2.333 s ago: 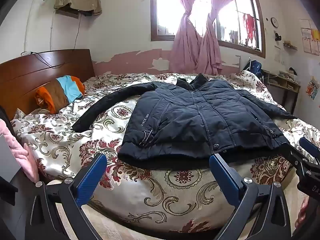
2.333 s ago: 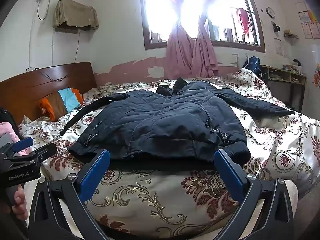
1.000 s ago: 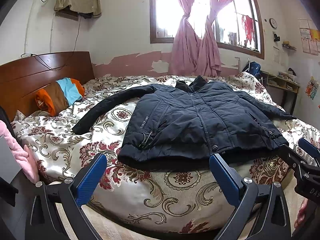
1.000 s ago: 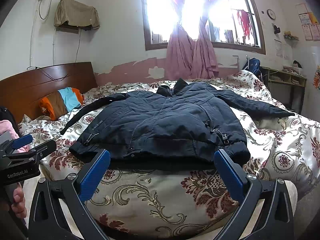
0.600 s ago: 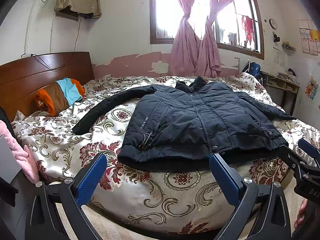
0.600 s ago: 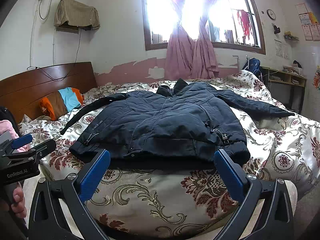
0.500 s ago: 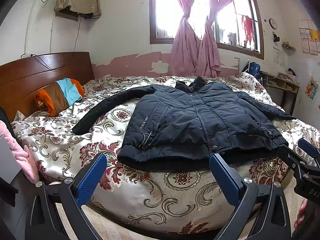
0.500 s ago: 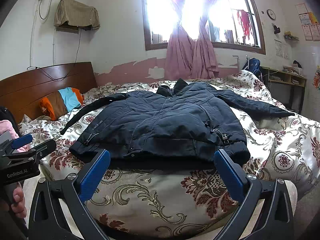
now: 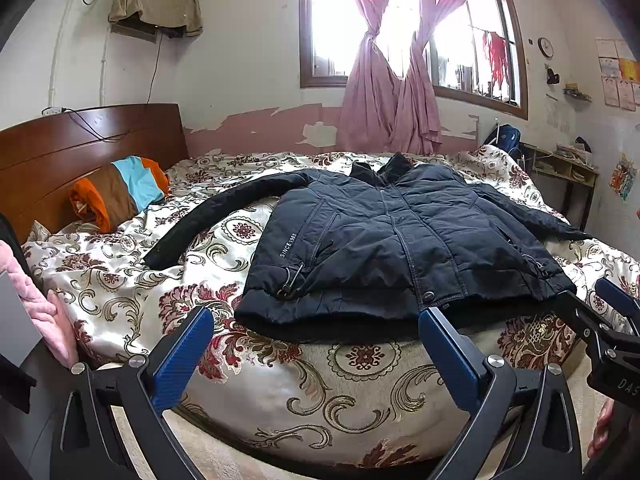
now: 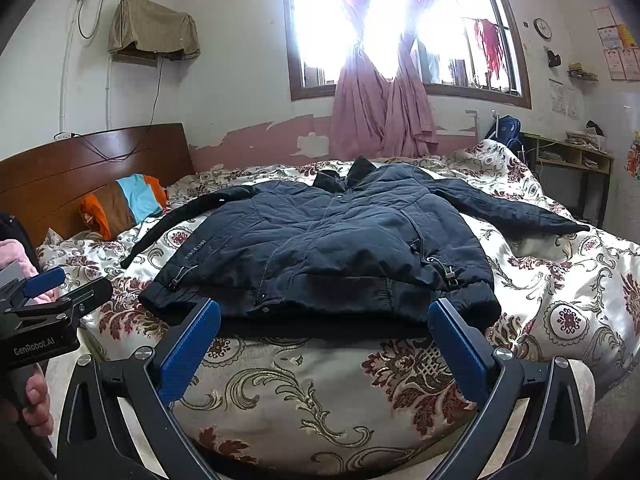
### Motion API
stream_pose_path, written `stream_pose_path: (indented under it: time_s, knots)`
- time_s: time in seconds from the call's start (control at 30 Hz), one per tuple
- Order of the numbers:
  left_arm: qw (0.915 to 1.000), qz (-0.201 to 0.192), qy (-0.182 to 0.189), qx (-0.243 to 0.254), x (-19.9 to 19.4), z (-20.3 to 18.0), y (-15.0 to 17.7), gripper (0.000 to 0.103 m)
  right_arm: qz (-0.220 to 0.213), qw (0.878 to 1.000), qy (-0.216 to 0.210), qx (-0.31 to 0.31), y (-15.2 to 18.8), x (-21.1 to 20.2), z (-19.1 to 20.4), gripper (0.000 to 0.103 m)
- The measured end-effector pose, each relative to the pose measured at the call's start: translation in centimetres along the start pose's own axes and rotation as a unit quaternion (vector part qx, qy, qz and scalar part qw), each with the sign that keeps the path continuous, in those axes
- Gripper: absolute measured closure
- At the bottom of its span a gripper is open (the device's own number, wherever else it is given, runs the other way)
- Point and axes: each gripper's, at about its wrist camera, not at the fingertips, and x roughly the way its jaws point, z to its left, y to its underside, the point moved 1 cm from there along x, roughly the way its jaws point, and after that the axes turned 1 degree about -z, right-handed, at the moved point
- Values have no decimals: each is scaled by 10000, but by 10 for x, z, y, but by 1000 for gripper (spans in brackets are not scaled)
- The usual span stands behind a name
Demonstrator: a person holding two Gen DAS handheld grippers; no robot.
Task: Fold large clothes
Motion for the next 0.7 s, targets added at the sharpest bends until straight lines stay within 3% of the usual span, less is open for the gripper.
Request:
stream_pose_path:
  time_s: [0.37, 0.7]
  knots:
    - [10000, 35, -2, -11, -1, -3, -5, 0, 94, 9999, -65, 10, 5, 2, -2, 1]
    - [9993, 365, 85, 58, 35, -13, -10, 0, 307, 9994, -73, 160, 2, 25, -17, 1]
